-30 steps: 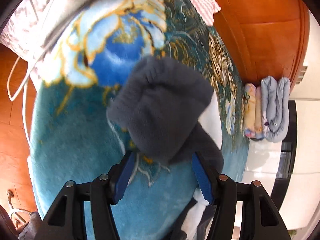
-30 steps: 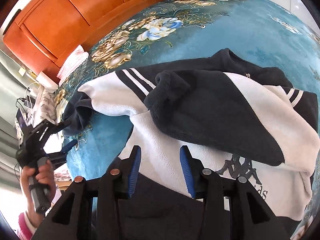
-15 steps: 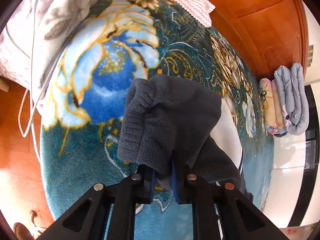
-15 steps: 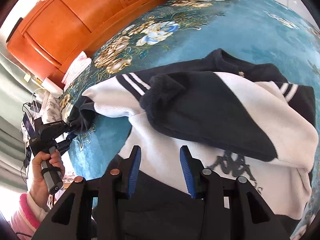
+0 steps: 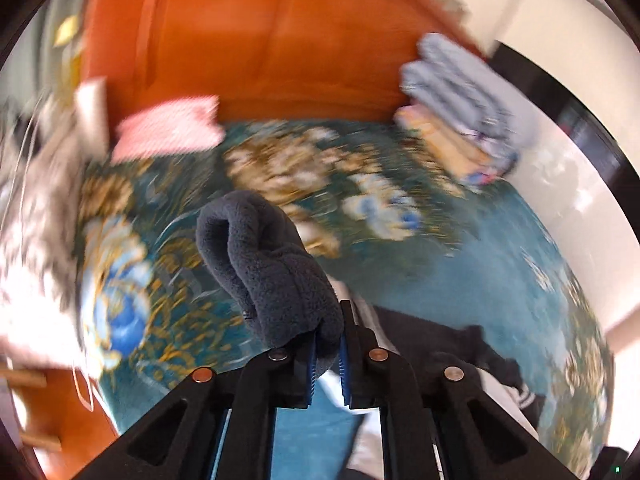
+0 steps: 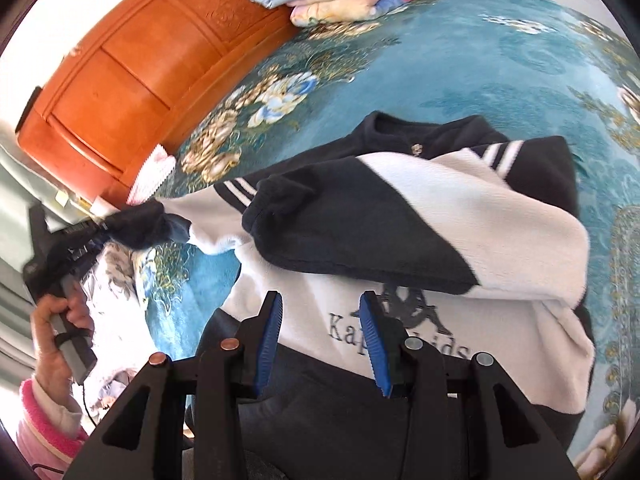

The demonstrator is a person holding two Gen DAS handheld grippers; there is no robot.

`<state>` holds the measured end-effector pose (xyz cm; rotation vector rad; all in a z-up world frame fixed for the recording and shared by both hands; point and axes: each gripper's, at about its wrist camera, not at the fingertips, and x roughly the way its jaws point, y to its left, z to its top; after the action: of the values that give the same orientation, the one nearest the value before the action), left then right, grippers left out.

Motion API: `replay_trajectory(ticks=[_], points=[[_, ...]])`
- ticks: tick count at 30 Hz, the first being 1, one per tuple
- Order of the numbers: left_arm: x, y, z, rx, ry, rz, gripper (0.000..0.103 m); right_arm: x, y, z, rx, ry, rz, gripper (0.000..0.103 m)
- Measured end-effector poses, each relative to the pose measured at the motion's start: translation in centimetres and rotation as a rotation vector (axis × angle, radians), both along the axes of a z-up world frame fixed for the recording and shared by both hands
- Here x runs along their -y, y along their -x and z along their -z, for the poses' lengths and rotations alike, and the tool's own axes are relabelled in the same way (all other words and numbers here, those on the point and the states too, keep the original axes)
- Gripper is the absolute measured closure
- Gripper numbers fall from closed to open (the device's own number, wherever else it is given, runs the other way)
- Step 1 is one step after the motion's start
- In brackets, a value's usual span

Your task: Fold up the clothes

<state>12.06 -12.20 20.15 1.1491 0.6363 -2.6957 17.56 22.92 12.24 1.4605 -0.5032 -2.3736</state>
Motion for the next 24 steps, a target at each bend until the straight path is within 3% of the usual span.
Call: replay_trajectory(ticks=[5, 9, 16, 24], points=[[-8.9, 2.0, -4.7, -0.087, 0.032, 0.236, 0.093, -3.4, -1.5, -0.4, -0.012, 0.021, 0.064, 0.062], [-16.5, 2.8, -5.3, -0.082, 0.039, 0.409, 0.094, -6.3, -2.6, -0.5, -0.013, 0.031, 0.126, 0.062], [-27.2, 2.1, 0.4, 0.089, 0.034, 0.633, 0.094, -10.6, -4.7, 0.6, 0.011, 0.042, 0.224, 0.062], [-33.1, -0.6, 7.1, 0.276, 0.091, 0.708, 0.093, -13.2, -6.5, 2.8, 0.067, 0.066, 0.300, 0.062]])
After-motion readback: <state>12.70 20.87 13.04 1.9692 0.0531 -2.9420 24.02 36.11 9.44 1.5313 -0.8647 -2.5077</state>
